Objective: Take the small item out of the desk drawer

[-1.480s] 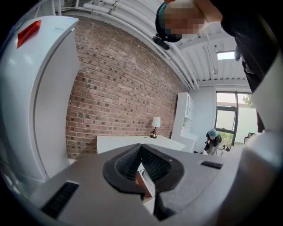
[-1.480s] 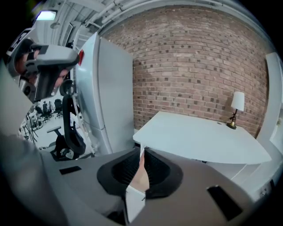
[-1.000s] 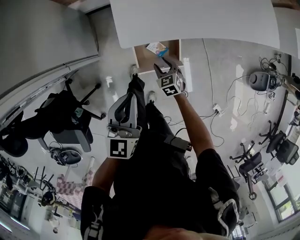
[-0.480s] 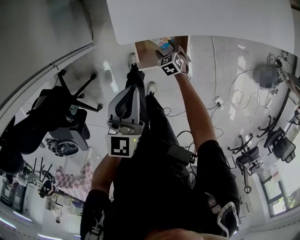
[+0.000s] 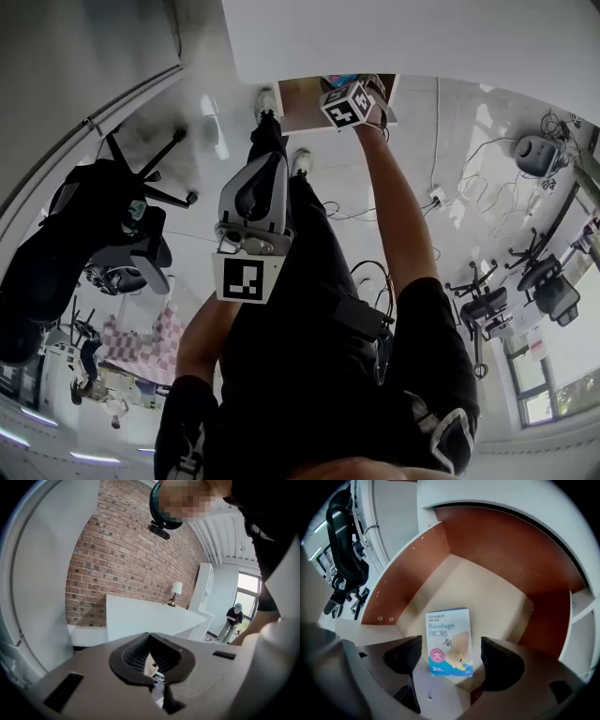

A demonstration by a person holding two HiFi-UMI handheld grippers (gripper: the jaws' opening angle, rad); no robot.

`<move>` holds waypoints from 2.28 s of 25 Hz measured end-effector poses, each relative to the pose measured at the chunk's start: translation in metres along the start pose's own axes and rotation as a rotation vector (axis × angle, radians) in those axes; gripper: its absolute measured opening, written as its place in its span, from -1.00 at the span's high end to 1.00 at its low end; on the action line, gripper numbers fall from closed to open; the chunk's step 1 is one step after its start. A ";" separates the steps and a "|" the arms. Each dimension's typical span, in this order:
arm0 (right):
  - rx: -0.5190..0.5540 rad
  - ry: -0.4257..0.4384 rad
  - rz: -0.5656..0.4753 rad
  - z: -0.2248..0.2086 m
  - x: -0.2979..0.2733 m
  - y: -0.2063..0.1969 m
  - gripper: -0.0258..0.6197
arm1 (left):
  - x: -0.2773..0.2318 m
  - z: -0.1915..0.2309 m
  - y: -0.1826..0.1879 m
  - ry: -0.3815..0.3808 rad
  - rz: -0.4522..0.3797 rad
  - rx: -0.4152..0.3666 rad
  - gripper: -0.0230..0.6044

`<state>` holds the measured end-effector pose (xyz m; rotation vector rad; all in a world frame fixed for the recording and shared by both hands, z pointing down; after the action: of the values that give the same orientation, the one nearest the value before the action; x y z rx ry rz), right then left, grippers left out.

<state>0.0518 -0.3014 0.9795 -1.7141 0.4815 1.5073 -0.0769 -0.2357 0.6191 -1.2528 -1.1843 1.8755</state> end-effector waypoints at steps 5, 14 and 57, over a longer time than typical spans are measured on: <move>0.030 0.005 0.040 0.001 -0.012 0.001 -0.27 | -0.005 0.006 -0.003 -0.004 0.007 0.026 0.90; 0.073 -0.041 0.073 -0.004 -0.031 -0.004 -0.28 | -0.010 0.011 -0.009 0.005 0.010 0.055 0.90; -0.028 -0.125 -0.576 0.116 0.406 0.009 -0.28 | 0.268 -0.122 0.128 0.110 -0.275 -0.049 0.90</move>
<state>0.0596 -0.1332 0.5918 -1.5852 -0.1010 1.1876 -0.0673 -0.0258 0.3757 -1.1387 -1.2790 1.5675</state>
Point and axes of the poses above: the fingertips, and each gripper's own axes: x backward along the fingers, z to its left, y out of its top, the point moved 1 cm from there along x, backward along the fingers, and after that the axes turned 4 degrees about -x, right-handed, at the moved point
